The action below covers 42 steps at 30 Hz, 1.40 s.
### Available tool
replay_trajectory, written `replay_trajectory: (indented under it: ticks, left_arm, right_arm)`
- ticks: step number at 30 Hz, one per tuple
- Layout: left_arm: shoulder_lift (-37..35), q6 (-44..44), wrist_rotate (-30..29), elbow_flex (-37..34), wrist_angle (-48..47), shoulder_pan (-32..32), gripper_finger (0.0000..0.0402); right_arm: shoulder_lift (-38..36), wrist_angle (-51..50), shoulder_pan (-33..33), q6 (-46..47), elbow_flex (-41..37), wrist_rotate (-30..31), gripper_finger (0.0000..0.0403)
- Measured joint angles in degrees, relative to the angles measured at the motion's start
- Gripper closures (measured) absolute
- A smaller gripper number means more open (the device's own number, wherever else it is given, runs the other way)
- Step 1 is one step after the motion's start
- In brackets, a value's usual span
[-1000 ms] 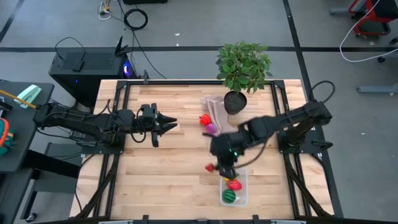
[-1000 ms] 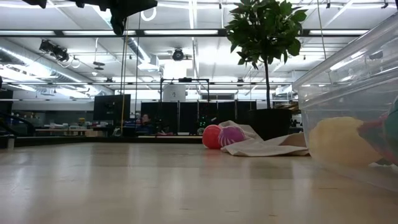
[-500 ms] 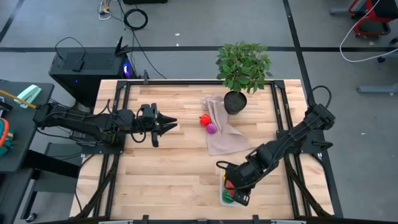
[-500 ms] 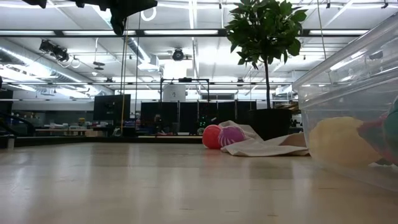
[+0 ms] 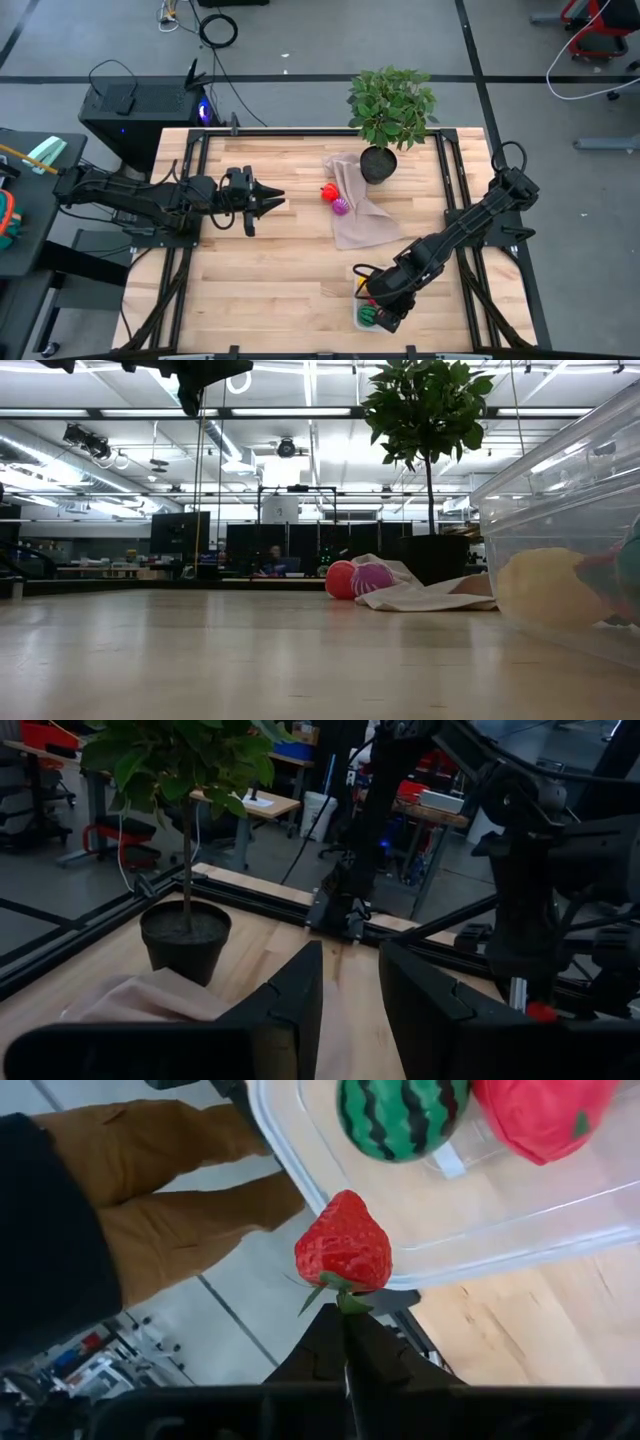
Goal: Pick and placing Produce into tupperware
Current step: Put the red strawberry into the transparent bin, then put the purple onion into the transparent bin
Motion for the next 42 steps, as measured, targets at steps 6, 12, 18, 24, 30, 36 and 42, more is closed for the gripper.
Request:
replay_trajectory:
  ticks: [6, 12, 18, 24, 30, 36, 42]
  left_arm:
    - [0.00, 0.92, -0.02, 0.00, 0.02, 0.00, 0.0294]
    - [0.00, 0.93, -0.02, 0.00, 0.00, 0.00, 0.0294]
    - [0.00, 0.92, -0.02, 0.00, 0.00, 0.00, 0.0294]
    - [0.00, 0.90, -0.02, 0.00, 0.00, 0.00, 0.0294]
    - [0.00, 0.88, -0.02, 0.00, 0.00, 0.00, 0.0294]
    - [0.00, 0.88, -0.02, 0.00, 0.02, 0.00, 0.0294]
    - [0.00, 0.88, -0.02, 0.00, 0.00, 0.00, 0.0294]
  right_arm:
    - [0.00, -0.11, -0.05, 2.81, -0.08, -0.84, 0.0402]
    - [0.00, -0.14, -0.05, 4.44, -0.08, -1.08, 0.0393]
    - [0.00, -2.10, -0.03, 6.62, -0.08, -0.80, 0.0339]
    - [0.00, -2.73, -0.30, 7.05, -0.08, 0.59, 0.0290]
    - [0.00, -2.73, -1.08, 5.39, -0.08, 5.91, 0.0274]
    - [0.00, -3.87, -3.97, -1.56, -0.08, 19.91, 0.0279]
    - [0.00, -5.32, -9.95, -14.22, -0.08, 27.87, 0.0271]
